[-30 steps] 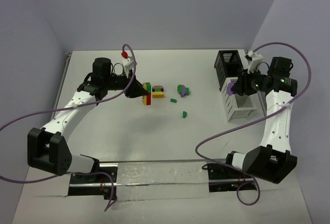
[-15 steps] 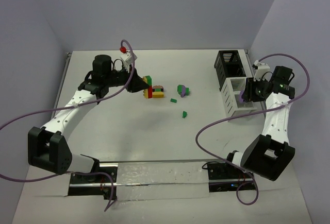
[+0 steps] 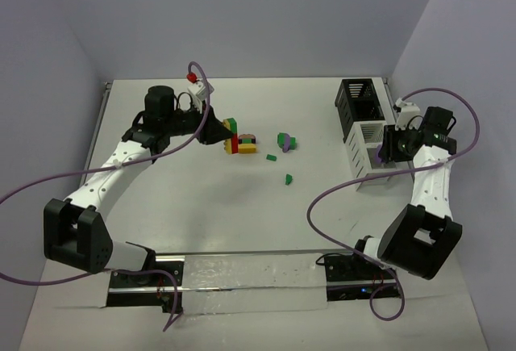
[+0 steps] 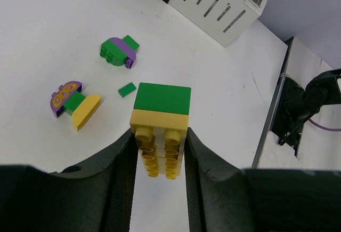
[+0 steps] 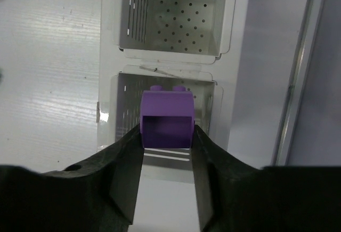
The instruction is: Sort the legos into containers by color
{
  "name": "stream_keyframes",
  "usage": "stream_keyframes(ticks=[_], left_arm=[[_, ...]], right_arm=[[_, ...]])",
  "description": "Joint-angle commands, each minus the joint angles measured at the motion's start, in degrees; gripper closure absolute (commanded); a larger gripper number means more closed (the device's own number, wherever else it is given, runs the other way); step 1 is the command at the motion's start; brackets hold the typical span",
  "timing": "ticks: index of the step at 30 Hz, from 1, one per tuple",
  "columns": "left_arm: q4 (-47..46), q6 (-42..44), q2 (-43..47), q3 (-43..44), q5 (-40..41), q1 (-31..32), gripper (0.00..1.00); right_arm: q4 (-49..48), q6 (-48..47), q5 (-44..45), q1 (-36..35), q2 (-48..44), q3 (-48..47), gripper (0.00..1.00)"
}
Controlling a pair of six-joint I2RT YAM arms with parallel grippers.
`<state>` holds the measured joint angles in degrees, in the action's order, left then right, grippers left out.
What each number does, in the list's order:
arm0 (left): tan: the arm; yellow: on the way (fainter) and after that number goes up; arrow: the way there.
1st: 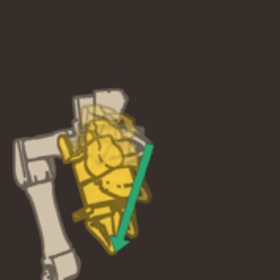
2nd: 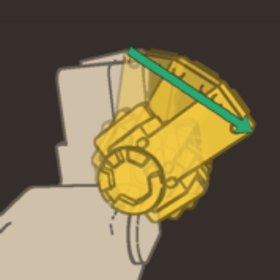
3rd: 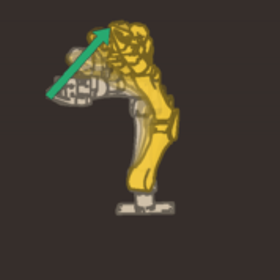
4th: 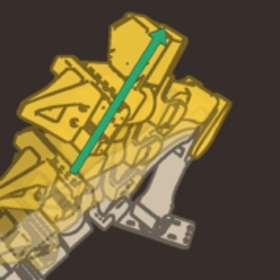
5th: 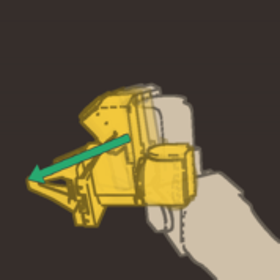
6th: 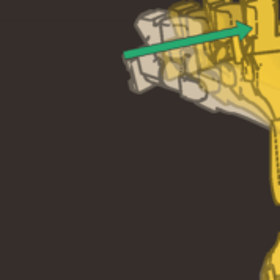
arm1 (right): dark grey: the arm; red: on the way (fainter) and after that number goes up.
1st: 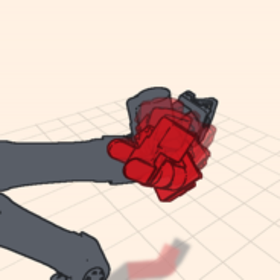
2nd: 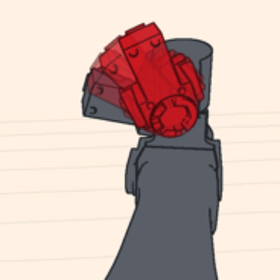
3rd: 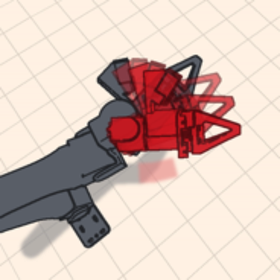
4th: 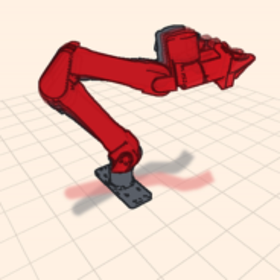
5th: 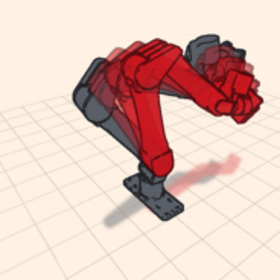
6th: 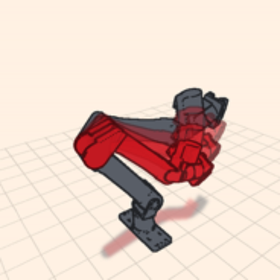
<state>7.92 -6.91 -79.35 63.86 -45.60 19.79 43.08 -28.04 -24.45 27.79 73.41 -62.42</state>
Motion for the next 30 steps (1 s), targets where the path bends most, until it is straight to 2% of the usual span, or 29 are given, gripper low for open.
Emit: stream_keyframes(ticks=[1, 3, 6, 8, 10, 13, 15, 16, 17, 19, 23, 30], left_arm=[[-2.5, -0.8, 0.3, 2.5, -0.4, 0.2, 1.00], [-2.6, -1.0, 0.3, 2.2, -0.3, 0.2, 1.00], [-3.1, -1.6, 0.4, 2.0, -0.7, 0.2, 1.00], [-3.5, -2.4, 0.4, 1.8, -1.2, 0.2, 1.00], [-3.8, -2.8, 0.5, 1.7, -1.6, 0.2, 1.00], [-5.6, -3.9, 0.7, 0.8, -6.5, 0.1, 1.00], [-7.6, -6.5, 0.8, 0.1, -12.0, 0.0, 1.00], [-9.7, -8.1, 0.7, -0.3, -14.6, 0.0, 1.00], [-11.7, -9.5, 0.7, -1.2, -17.0, 0.0, 1.00], [-18.7, -14.6, 0.8, -2.8, -22.2, 0.0, 1.00], [-26.0, -20.1, 1.7, -5.2, -24.8, 0.0, 1.00], [-34.6, -28.1, 2.6, -8.2, -25.1, -0.1, 1.00]], right_arm=[[-1.5, -0.5, -0.2, 0.3, -0.7, -0.4, 0.44], [-0.6, 0.1, -1.3, 0.3, -0.9, -1.7, 0.33], [1.5, 1.4, -3.4, 0.2, -0.8, -5.0, 0.27], [3.8, 2.4, -6.0, -0.5, -0.4, -9.1, 0.17], [5.0, 3.4, -7.4, -1.6, -0.3, -12.0, 0.14], [8.5, 4.6, -15.5, -4.8, -0.5, -16.2, 0.12], [9.3, 6.9, -20.9, -11.3, -0.5, -18.0, 0.09], [9.3, 8.1, -23.5, -12.3, -0.6, -18.2, 0.08], [8.3, 9.4, -25.1, -16.8, -0.6, -18.1, 0.08], [6.3, 13.0, -28.0, -23.4, -0.1, -17.9, 0.06], [-0.8, 18.8, -31.6, -37.9, 1.7, -16.9, 0.05], [-11.1, 27.8, -34.9, -46.7, 5.5, -17.0, 0.07]])
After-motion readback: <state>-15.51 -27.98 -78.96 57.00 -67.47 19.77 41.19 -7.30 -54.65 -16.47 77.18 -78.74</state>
